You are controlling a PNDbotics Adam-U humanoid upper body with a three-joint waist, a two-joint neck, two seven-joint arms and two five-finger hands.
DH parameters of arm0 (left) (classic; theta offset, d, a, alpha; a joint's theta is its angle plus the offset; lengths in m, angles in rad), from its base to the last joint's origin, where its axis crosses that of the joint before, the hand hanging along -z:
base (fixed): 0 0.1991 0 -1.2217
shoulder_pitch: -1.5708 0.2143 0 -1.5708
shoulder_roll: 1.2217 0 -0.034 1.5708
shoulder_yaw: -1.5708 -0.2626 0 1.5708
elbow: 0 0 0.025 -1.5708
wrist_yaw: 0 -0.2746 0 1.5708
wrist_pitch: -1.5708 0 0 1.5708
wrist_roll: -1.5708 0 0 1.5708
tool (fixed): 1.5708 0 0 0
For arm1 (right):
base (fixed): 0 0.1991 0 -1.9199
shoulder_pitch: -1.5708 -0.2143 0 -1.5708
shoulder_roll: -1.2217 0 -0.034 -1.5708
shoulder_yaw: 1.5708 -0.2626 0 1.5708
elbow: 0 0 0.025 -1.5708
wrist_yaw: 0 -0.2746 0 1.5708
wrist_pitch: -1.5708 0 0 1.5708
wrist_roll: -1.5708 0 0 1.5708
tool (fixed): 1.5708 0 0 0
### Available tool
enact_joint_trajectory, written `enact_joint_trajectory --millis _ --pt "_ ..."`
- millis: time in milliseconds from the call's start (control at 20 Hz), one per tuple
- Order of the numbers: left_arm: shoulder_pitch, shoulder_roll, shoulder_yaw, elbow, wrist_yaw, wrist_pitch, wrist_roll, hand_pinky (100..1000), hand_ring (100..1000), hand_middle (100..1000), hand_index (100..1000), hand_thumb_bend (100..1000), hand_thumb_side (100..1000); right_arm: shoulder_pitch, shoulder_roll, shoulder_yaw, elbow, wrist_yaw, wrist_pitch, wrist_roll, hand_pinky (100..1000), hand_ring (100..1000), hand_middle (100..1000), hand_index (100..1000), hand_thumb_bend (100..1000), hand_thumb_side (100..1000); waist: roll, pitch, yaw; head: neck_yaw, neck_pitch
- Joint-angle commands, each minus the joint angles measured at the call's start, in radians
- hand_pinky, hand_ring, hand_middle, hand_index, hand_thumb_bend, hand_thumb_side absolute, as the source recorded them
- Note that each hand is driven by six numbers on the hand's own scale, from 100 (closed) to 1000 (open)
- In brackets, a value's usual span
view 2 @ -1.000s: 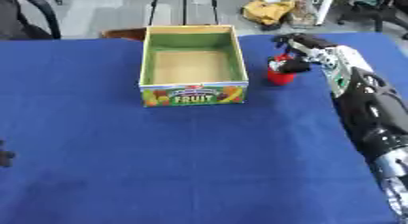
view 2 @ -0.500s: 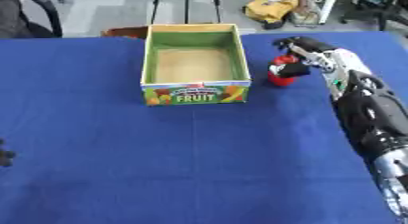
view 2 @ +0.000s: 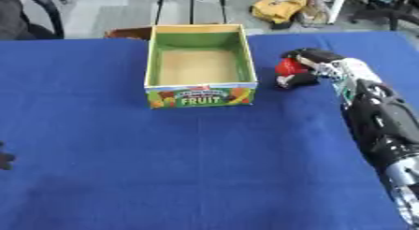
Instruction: Pick up objects on the table and place them in the box.
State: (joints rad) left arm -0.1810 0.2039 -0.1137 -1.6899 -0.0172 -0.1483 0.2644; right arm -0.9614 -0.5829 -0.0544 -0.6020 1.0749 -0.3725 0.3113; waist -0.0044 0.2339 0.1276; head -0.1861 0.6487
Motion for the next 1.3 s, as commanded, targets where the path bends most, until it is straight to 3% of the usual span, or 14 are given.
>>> enact_joint_trajectory --millis 50,200,300,400,450,650,800,1300 --pt "-0.01 0.013 0.001 -0.02 0.002 0.001 -0.002 554 342 373 538 832 893 -0.003 -0.017 0.005 0.005 0.017 -0.003 0.027 601 816 879 1000 202 827 0.003 -0.014 -0.003 0.001 -0.006" --pt "-0.01 0.013 0.001 -0.021 0.003 0.002 -0.002 554 341 373 538 832 893 0.005 -0.012 0.007 0.009 0.021 -0.003 0.045 531 772 879 1000 181 770 0.006 -0.015 -0.005 0.001 -0.006" --pt "-0.009 0.012 0.001 -0.021 0.003 0.002 -0.002 554 341 373 538 833 892 0.009 -0.008 0.007 0.01 0.022 -0.004 0.049 422 690 871 1000 151 640 0.007 -0.016 -0.007 0.001 -0.006" --pt "-0.009 0.012 0.001 -0.021 0.003 0.002 -0.002 554 342 373 538 833 892 0.012 -0.006 0.007 0.011 0.023 -0.003 0.051 325 598 862 995 132 450 0.008 -0.018 -0.008 0.001 -0.006" --pt "-0.009 0.012 0.001 -0.021 0.003 0.002 -0.002 554 341 373 538 833 892 0.013 -0.004 0.007 0.011 0.023 -0.002 0.052 265 542 852 987 126 285 0.008 -0.018 -0.008 0.001 -0.006" --pt "-0.008 0.011 0.001 -0.021 0.005 0.001 -0.002 555 341 372 537 833 892 0.016 0.0 0.003 0.01 0.001 -0.005 0.04 156 411 820 964 100 228 0.008 -0.02 -0.01 0.002 -0.006" --pt "-0.008 0.011 0.002 -0.021 0.005 0.001 -0.001 555 342 373 537 833 891 0.017 0.0 0.003 0.003 -0.027 -0.011 0.023 107 367 797 950 100 201 0.008 -0.022 -0.012 0.002 -0.005" --pt "-0.001 0.013 0.003 -0.018 0.006 -0.001 0.0 555 342 373 538 835 889 0.0 -0.01 0.011 -0.123 -0.136 -0.04 -0.001 100 307 770 931 100 145 0.002 -0.039 -0.025 0.003 0.001"
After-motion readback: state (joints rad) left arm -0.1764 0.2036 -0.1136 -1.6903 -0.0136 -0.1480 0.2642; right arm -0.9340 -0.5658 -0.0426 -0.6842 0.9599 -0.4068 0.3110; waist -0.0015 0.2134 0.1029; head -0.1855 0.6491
